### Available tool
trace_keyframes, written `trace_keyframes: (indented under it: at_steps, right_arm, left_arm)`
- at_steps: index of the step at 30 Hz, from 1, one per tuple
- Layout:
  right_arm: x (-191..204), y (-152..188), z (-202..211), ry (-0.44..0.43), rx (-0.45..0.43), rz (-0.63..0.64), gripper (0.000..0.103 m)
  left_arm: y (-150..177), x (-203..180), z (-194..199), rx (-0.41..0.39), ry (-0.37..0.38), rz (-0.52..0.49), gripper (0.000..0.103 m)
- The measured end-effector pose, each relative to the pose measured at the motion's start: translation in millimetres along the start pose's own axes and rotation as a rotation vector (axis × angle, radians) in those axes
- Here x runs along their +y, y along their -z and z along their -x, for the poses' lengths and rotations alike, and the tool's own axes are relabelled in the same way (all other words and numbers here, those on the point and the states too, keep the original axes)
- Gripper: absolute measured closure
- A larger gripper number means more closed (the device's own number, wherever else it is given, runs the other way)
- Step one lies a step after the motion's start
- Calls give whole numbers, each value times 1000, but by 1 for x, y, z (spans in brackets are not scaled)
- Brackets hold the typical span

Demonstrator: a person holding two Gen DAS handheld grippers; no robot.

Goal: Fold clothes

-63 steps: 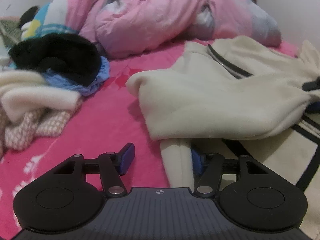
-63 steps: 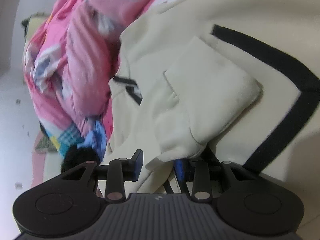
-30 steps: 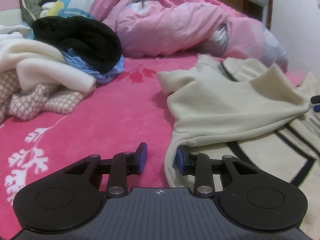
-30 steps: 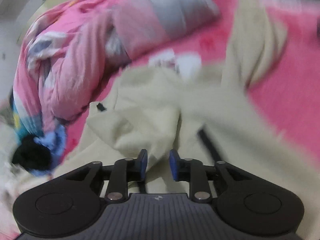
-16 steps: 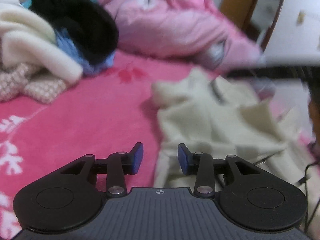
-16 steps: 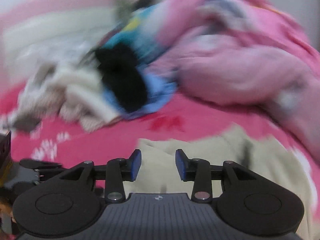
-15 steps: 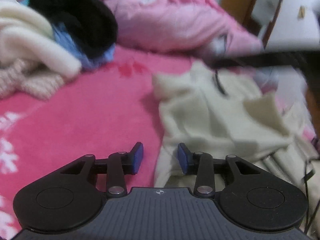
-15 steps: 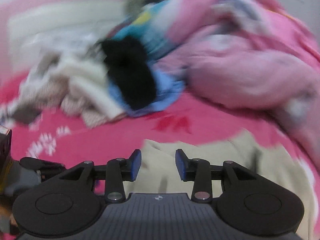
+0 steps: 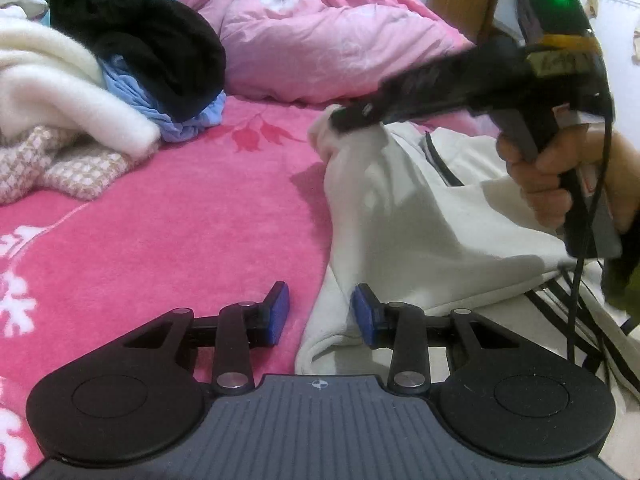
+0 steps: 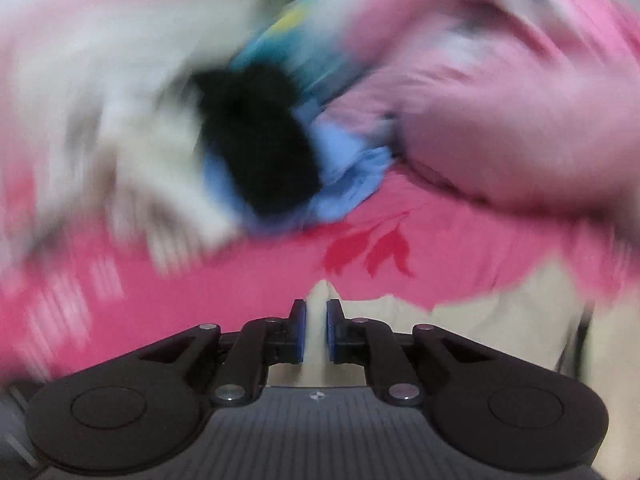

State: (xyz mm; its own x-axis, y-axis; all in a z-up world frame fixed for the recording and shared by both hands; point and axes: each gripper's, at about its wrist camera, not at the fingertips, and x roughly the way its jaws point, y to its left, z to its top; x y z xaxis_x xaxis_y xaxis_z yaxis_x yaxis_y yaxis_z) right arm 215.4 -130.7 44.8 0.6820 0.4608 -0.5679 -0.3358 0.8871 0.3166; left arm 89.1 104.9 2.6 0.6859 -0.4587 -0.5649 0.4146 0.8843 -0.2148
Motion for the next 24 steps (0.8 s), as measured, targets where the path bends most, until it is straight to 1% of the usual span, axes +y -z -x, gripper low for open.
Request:
trace_keyframes:
  at_steps: [1,2,3,5,7,9,10,11,12,13,15,16,18,19,20,22,24]
  right_arm:
    - [-17,1,0,-34,-16,-128,95]
    - [-29,1,1,-41,-45,-221,102]
    - [-41,0,2,-44,-77,-308,103]
    - [-58,-12,8,-37,-143,-397,103]
    - [-56,-30,10,-25,-118,-373,102]
    - [-37,-45,8,-10,-40,-254,99]
    - [-24,-50,3,1,15,-179,86]
    - [-11,-54,-5,17,78,-114,60]
    - [3,-57,-13,33,141,-49,48]
    - [18,-57,-24,48,208,16,39]
    - [36,-58,-47,86,307,92,39]
    - [41,-57,-59,98,355,113,45]
    - [45,-56,-81,119,445,132,83]
    - [43,-57,-84,124,453,110,95]
    - [41,-57,-87,129,456,86,95]
    - [32,-58,-72,81,365,-7,96]
    - [22,-55,-57,34,260,-97,99]
  left_arm:
    - [0,0,0,2,0,-1,67]
    - [1,0,-1,4,-1,-2,67]
    - [1,1,-1,5,-1,-3,67]
    - [2,1,-1,5,-1,-3,67]
    - [3,0,0,5,0,-4,67]
    - [3,0,0,5,-2,-6,67]
    - [3,0,0,4,-2,-7,67]
    - [4,-1,0,4,-3,-8,67]
    - [4,-1,1,4,-3,-9,67]
    - [4,0,0,3,-3,-10,67]
    - [5,0,-1,2,-2,-8,67]
    - [6,1,0,0,1,-9,67]
    - [6,1,0,-2,2,-9,67]
    - [6,1,0,-2,2,-9,67]
    - [6,1,0,-3,2,-9,67]
    - [6,1,0,-4,3,-6,67]
    - [6,1,0,-3,4,-3,67]
